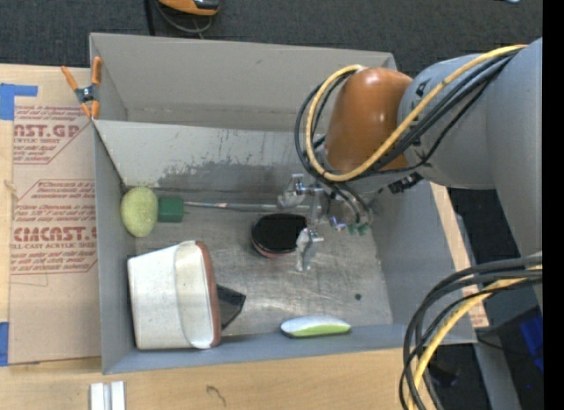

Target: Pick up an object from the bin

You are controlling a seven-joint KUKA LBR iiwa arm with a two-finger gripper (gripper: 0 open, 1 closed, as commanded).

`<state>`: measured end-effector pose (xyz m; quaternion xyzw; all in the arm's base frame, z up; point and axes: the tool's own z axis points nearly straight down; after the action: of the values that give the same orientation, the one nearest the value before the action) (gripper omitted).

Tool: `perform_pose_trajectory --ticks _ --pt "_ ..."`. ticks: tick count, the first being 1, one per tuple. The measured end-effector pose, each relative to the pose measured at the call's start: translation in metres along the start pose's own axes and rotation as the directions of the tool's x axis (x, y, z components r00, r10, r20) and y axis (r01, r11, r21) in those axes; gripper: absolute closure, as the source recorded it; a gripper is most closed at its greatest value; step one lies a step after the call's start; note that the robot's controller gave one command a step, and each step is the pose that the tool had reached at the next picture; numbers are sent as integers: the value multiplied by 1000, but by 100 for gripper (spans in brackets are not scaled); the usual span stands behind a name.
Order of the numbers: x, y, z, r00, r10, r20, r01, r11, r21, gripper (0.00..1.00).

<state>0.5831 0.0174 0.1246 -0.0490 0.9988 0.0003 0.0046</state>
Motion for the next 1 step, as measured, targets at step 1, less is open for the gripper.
perform_pose_trajectory --ticks 1 --pt "12 8 44 989 145 0 -145 989 3 100"
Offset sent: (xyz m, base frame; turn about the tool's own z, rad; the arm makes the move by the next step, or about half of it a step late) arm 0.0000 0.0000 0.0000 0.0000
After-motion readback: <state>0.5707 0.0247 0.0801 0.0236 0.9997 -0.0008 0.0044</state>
